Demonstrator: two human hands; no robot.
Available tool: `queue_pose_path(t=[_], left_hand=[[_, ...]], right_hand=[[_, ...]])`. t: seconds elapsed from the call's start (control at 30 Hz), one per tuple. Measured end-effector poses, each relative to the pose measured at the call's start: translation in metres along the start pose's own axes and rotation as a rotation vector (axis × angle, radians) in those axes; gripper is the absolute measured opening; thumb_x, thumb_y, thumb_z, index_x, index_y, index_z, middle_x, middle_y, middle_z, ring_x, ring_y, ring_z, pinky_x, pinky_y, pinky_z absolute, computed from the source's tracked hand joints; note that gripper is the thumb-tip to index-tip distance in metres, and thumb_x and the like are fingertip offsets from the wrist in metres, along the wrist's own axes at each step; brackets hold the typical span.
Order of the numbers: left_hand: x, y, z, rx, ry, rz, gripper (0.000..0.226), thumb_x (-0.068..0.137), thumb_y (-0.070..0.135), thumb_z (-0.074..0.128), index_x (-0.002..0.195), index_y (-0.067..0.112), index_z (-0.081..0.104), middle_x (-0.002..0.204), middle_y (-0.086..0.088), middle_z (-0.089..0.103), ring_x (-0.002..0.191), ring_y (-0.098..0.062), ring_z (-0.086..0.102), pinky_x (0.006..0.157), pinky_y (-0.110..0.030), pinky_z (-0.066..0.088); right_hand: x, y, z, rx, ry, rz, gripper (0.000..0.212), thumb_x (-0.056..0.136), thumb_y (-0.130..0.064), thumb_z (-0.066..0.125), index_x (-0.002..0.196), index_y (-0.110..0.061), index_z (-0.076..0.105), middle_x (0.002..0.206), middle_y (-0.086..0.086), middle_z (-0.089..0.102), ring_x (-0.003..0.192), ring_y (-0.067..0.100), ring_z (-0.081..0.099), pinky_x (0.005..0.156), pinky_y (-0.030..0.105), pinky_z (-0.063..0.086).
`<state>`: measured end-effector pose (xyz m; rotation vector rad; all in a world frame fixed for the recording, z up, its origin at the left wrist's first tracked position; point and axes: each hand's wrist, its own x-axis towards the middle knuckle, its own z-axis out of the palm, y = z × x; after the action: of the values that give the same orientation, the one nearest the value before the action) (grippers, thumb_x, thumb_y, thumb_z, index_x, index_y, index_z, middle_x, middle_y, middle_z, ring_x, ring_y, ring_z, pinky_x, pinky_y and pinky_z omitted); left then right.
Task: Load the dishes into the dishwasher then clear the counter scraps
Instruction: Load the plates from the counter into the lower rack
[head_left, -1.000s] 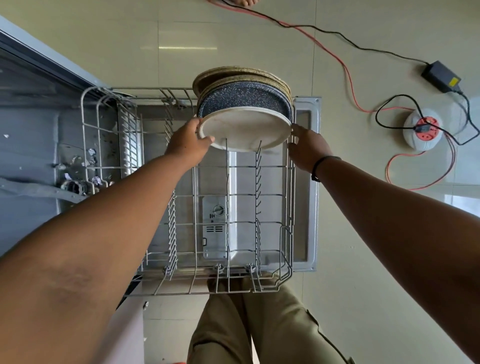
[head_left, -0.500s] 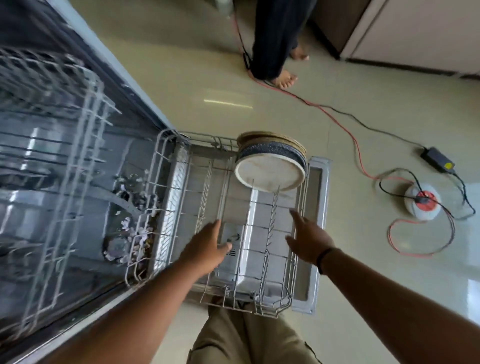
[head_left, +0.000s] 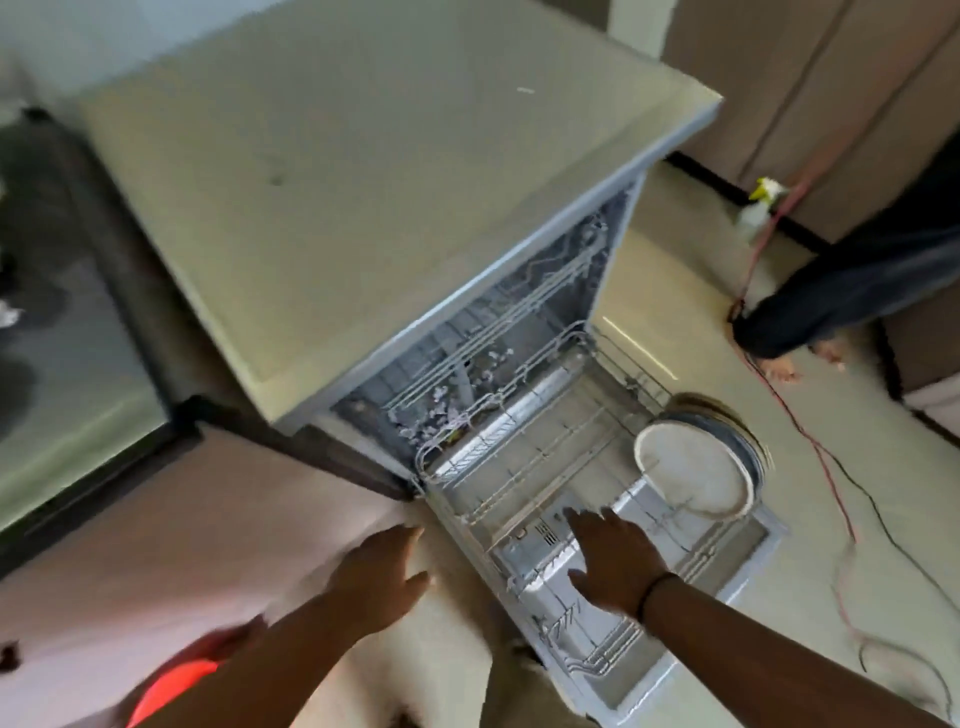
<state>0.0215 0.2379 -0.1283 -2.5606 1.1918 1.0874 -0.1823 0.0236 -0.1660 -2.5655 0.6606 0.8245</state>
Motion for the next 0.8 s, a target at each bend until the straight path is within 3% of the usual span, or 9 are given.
queue_pose_path(t=[0.17,0.37,0.53,0.7,0.8], left_hand=[[-0.074,-0.075,0.031,-0.119,0.064,-0.127,0.07,0.093,0.056,0.041,0.151,0.025,0.018,0.158,0.0,0.02,0.143,-0.018,0.023,0.116,-0.033,0.021],[-0.206,-0.174,0.062,-0.303,0.246,-0.257,0.07,0.091,0.057,0.044,0.149,0.023,0.025,0.155,0.0,0.028,0.14,-0.019,0.028,0.114,-0.034,0.024],[-0.336,-0.261,0.078,-0.364,0.455,-0.46,0.064,0.087,0.054,0.05,0.142,0.024,0.036,0.146,-0.001,0.041,0.133,-0.023,0.038,0.108,-0.034,0.031],[-0.428,-0.31,0.085,-0.466,0.698,-0.67,0.066,0.091,0.055,0.046,0.148,0.026,0.027,0.155,0.001,0.027,0.142,-0.017,0.024,0.115,-0.031,0.018],[-0.469,-0.327,0.074,-0.489,0.903,-0.757,0.064,0.092,0.055,0.044,0.147,0.025,0.029,0.154,0.004,0.03,0.14,-0.01,0.026,0.113,-0.023,0.016]], right_hand=[[-0.001,-0.098,-0.023,-0.182,-0.002,-0.173,0.078,0.092,-0.049,0.046,0.153,-0.02,0.006,0.157,0.006,0.022,0.145,0.028,0.015,0.116,0.043,0.02],[-0.026,-0.28,-0.012,-0.36,-0.006,-0.395,0.078,0.09,-0.051,0.047,0.153,-0.02,0.013,0.153,0.006,0.03,0.141,0.029,0.024,0.112,0.041,0.026],[-0.058,-0.458,0.006,-0.474,0.011,-0.701,0.078,0.089,-0.056,0.047,0.152,-0.022,0.015,0.152,0.002,0.031,0.142,0.025,0.023,0.113,0.038,0.028],[-0.098,-0.609,0.007,-0.528,0.076,-1.026,0.074,0.086,-0.056,0.049,0.149,-0.025,0.024,0.147,0.001,0.038,0.137,0.025,0.031,0.112,0.038,0.029],[-0.124,-0.677,-0.006,-0.489,0.098,-1.213,0.071,0.086,-0.056,0.046,0.147,-0.024,0.027,0.143,0.0,0.042,0.133,0.022,0.035,0.11,0.037,0.031]])
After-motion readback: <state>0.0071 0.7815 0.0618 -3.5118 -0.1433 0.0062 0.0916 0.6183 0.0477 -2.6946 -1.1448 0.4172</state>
